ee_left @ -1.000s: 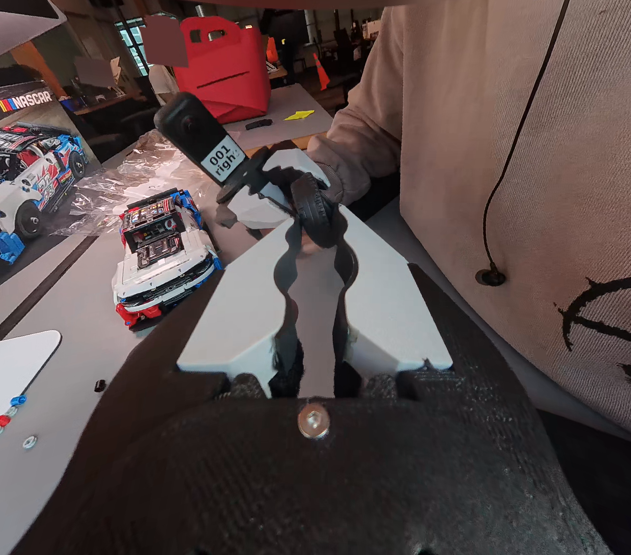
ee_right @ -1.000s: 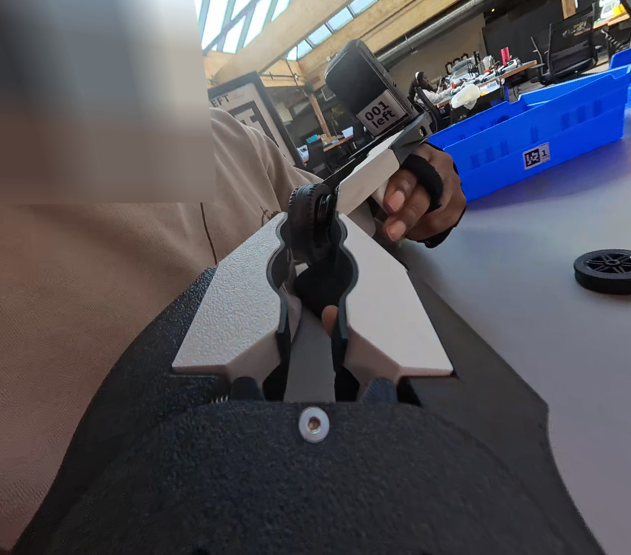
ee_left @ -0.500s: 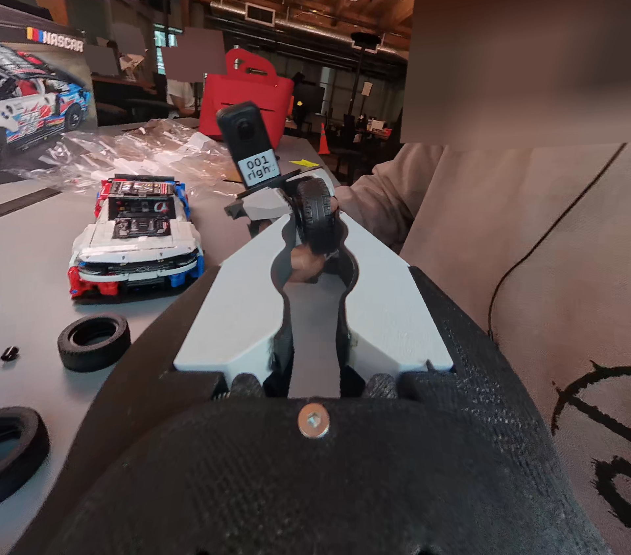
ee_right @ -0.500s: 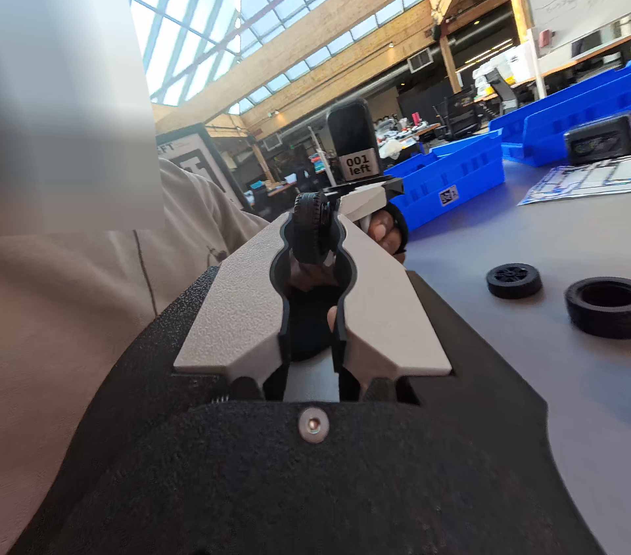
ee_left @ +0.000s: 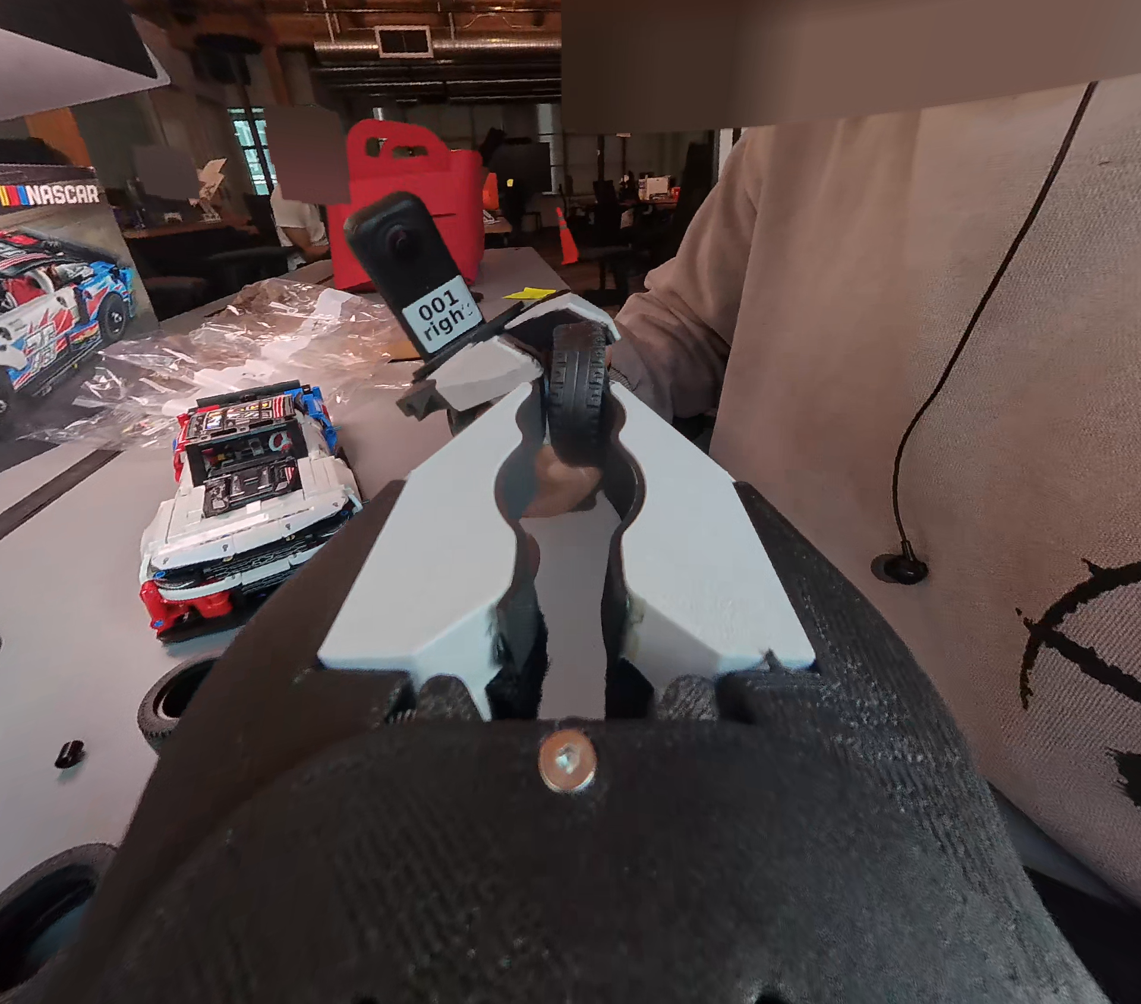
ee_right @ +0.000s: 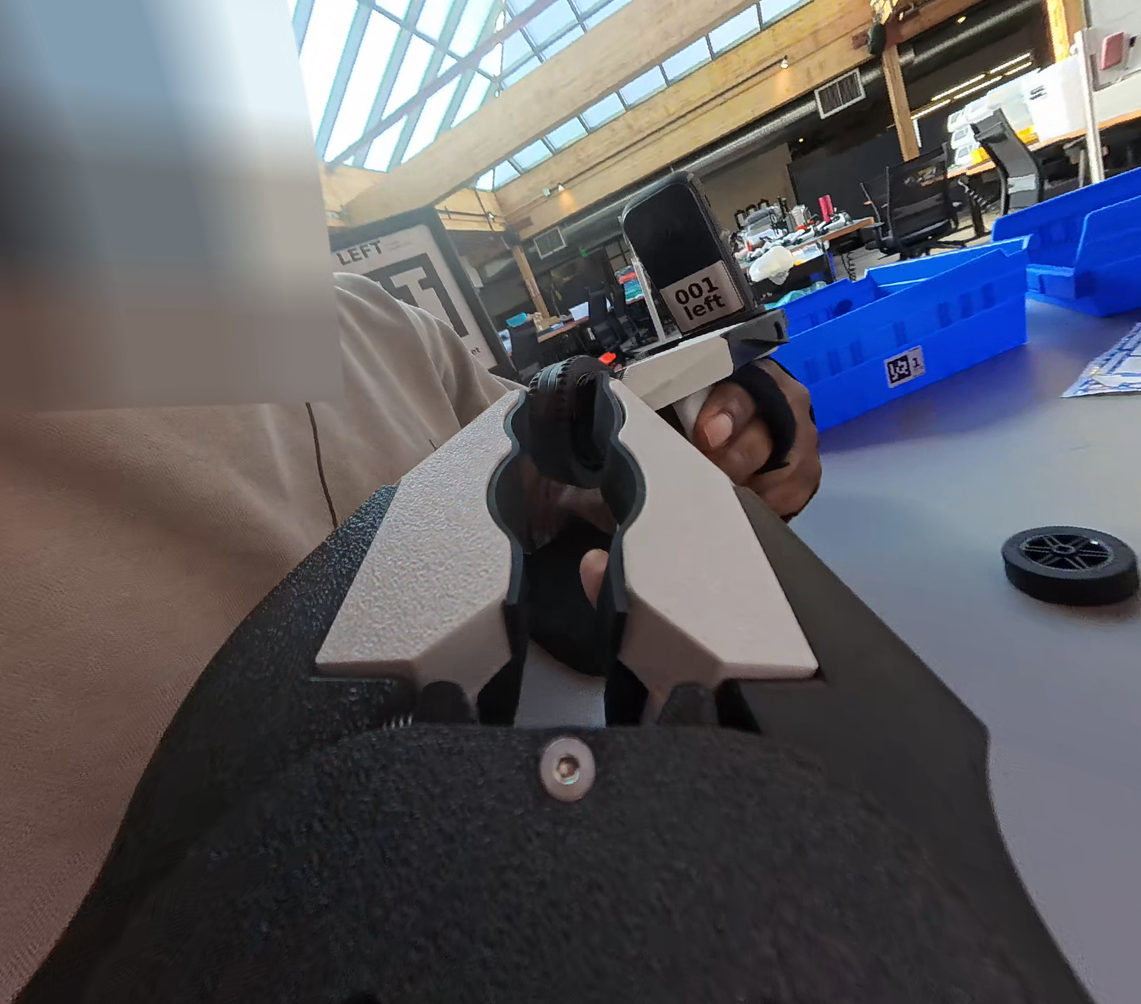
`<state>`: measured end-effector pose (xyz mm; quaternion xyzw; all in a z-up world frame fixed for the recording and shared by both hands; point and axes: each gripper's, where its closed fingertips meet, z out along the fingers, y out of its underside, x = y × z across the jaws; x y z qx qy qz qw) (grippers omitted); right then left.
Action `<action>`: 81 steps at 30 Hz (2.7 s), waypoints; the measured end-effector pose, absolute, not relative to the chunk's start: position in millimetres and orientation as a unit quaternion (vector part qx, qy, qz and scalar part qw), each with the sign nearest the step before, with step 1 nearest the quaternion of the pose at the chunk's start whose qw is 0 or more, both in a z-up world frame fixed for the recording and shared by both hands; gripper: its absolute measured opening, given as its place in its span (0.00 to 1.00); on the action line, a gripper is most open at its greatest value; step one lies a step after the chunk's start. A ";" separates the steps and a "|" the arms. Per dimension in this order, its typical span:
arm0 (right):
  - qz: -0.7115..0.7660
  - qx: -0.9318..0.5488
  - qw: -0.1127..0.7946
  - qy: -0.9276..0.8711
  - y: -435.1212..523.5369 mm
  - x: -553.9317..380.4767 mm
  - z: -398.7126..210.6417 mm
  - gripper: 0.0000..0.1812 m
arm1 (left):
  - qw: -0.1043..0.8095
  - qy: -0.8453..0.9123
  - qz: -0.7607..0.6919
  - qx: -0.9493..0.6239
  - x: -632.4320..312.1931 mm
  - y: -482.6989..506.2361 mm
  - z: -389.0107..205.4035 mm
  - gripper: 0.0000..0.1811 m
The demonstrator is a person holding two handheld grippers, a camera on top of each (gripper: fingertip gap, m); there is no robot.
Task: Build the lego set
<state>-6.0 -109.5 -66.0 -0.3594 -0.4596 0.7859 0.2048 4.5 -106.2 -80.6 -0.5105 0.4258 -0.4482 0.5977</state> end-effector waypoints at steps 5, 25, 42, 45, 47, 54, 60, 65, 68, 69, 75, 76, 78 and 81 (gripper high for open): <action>0.822 -0.336 0.169 -0.427 -113.2 -1.5 -60.6 0.09 | 0.606 0.449 -0.437 -0.490 7.4 -109.3 -77.0 0.09; 0.555 -0.354 0.416 -0.627 -98.4 -13.8 -79.6 0.09 | 0.675 0.449 -0.242 -0.533 -1.1 -84.0 -89.0 0.10; 0.745 -0.328 0.225 -0.535 -117.1 -4.9 -64.0 0.07 | 0.665 0.532 -0.190 -0.489 8.0 -102.9 -82.0 0.08; 0.780 -0.325 0.186 -0.501 -118.0 -2.8 -66.9 0.06 | 0.663 0.555 -0.127 -0.487 8.1 -102.4 -86.4 0.08; 0.797 -0.323 0.166 -0.483 -116.4 -1.5 -69.5 0.05 | 0.666 0.560 -0.089 -0.485 7.9 -99.9 -89.2 0.08; 0.769 -0.347 0.219 -0.490 -102.4 -7.7 -73.2 0.05 | 0.691 0.487 -0.147 -0.514 4.0 -89.4 -95.3 0.08; 0.608 -0.362 0.367 -0.603 -92.4 -12.4 -86.5 0.10 | 0.667 0.479 -0.139 -0.553 -1.0 -77.4 -108.5 0.07; 0.524 -0.353 0.412 -0.657 -93.8 -14.0 -92.7 0.13 | 0.660 0.485 -0.119 -0.561 -2.2 -74.2 -113.0 0.07; 0.502 -0.354 0.408 -0.675 -94.7 -14.8 -97.5 0.16 | 0.660 0.488 -0.115 -0.560 -2.6 -73.9 -112.7 0.07; 0.493 -0.356 0.416 -0.677 -92.5 -16.4 -99.1 0.14 | 0.659 0.490 -0.113 -0.559 -2.0 -74.3 -113.0 0.07; 0.537 -0.363 0.370 -0.666 -95.3 -15.5 -101.3 0.08 | 0.643 0.480 -0.180 -0.569 1.1 -79.7 -116.1 0.07; 0.560 -0.369 0.354 -0.652 -94.8 -15.4 -100.0 0.08 | 0.636 0.466 -0.214 -0.576 1.7 -80.5 -114.8 0.07; 0.599 -0.393 0.331 -0.613 -84.6 -18.4 -99.6 0.07 | 0.617 0.413 -0.283 -0.607 -0.3 -73.3 -114.6 0.07; 0.657 -0.442 0.309 -0.527 -62.0 -25.7 -93.4 0.07 | 0.594 0.310 -0.375 -0.640 -8.3 -55.8 -112.7 0.07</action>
